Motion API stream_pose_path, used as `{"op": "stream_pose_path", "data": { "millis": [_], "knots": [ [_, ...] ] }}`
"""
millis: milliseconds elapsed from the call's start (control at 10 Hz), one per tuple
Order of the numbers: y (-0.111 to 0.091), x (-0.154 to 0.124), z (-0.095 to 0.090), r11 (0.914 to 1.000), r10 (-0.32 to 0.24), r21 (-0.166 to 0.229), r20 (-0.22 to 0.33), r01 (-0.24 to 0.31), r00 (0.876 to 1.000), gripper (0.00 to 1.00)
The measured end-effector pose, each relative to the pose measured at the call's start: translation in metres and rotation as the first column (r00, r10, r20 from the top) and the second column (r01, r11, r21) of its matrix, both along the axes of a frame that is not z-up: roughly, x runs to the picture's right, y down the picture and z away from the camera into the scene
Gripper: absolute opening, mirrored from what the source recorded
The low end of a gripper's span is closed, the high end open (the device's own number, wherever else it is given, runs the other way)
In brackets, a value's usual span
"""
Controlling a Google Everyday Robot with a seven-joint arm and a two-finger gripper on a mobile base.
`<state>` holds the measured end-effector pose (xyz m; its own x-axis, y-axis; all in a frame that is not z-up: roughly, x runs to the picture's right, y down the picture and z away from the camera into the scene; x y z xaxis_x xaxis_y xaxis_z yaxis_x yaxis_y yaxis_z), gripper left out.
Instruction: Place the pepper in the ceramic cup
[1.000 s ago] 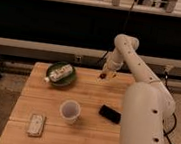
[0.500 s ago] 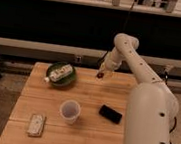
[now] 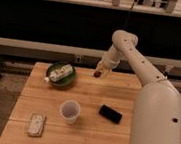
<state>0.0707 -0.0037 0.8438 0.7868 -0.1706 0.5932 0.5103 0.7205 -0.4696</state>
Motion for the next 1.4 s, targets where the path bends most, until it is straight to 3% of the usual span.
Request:
{"op": "stream_pose_path", "data": {
  "millis": [800, 1200, 1400],
  "knots": [
    [0.024, -0.037, -0.049, 0.9995, -0.033, -0.006, -0.006, 0.033, 0.999, 0.0],
    [0.043, -0.046, -0.103, 0.9996, -0.022, -0.018, -0.025, 0.021, 0.999, 0.0],
    [0.049, -0.053, -0.121, 0.9995, -0.023, -0.02, -0.023, 0.022, 0.999, 0.0]
  ]
}}
